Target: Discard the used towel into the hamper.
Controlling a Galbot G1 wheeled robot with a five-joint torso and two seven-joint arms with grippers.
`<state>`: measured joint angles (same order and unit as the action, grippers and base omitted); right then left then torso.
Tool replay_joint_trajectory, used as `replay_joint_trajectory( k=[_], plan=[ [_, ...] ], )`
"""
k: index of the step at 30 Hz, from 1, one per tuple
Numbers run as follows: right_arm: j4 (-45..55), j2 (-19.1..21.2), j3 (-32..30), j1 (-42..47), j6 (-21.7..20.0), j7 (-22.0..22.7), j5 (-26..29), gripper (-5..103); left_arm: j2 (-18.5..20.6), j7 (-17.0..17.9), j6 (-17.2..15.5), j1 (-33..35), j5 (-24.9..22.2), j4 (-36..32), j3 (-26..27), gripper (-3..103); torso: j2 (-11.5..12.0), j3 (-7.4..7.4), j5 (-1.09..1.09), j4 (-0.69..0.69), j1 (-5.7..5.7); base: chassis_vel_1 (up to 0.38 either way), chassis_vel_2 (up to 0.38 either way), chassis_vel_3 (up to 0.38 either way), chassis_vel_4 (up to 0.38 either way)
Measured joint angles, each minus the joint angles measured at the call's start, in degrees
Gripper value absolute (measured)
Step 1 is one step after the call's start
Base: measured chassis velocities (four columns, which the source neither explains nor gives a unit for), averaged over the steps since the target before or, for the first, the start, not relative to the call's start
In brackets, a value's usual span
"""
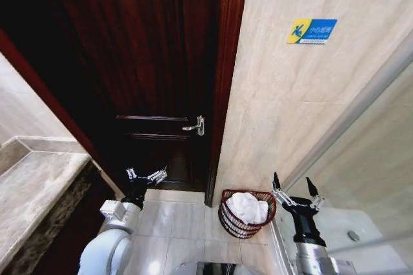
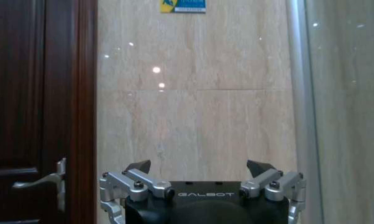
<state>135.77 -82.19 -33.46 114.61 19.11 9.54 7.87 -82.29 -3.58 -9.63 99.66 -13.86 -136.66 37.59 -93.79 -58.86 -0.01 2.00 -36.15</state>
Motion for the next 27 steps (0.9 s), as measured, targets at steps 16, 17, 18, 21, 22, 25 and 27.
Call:
replay_joint_trajectory(
  k=[16, 17, 18, 21, 22, 25, 27],
  plan=[
    [0.0, 0.0, 0.0, 0.0, 0.0, 0.0, 0.0, 100, 0.0, 0.0, 0.0, 0.0, 0.0, 0.0, 0.0, 100, 0.0, 0.01, 0.01, 0.01, 0.04, 0.216, -0.213, -0.217, 0.217],
    [0.0, 0.0, 0.0, 0.0, 0.0, 0.0, 0.0, 100, 0.0, 0.0, 0.0, 0.0, 0.0, 0.0, 0.0, 100, 0.0, 0.01, 0.01, 0.00, 0.03, 0.214, -0.185, -0.191, 0.194],
    [0.0, 0.0, 0.0, 0.0, 0.0, 0.0, 0.0, 100, 0.0, 0.0, 0.0, 0.0, 0.0, 0.0, 0.0, 100, 0.0, 0.01, 0.01, 0.00, 0.03, 0.214, -0.185, -0.191, 0.194],
    [0.0, 0.0, 0.0, 0.0, 0.0, 0.0, 0.0, 100, 0.0, 0.0, 0.0, 0.0, 0.0, 0.0, 0.0, 100, 0.0, 0.01, 0.01, 0.00, 0.02, 0.211, -0.194, -0.209, 0.190],
    [0.0, 0.0, 0.0, 0.0, 0.0, 0.0, 0.0, 100, 0.0, 0.0, 0.0, 0.0, 0.0, 0.0, 0.0, 100, 0.0, 0.00, 0.01, 0.00, 0.01, 0.209, -0.222, -0.217, 0.216],
    [0.0, 0.0, 0.0, 0.0, 0.0, 0.0, 0.0, 100, 0.0, 0.0, 0.0, 0.0, 0.0, 0.0, 0.0, 100, 0.0, 0.01, 0.03, 0.01, 0.02, 0.209, -0.225, -0.219, 0.226],
    [0.0, 0.0, 0.0, 0.0, 0.0, 0.0, 0.0, 100, 0.0, 0.0, 0.0, 0.0, 0.0, 0.0, 0.0, 100, 0.0, 0.00, 0.00, 0.00, 0.01, 0.207, -0.221, -0.215, 0.220]
  ],
)
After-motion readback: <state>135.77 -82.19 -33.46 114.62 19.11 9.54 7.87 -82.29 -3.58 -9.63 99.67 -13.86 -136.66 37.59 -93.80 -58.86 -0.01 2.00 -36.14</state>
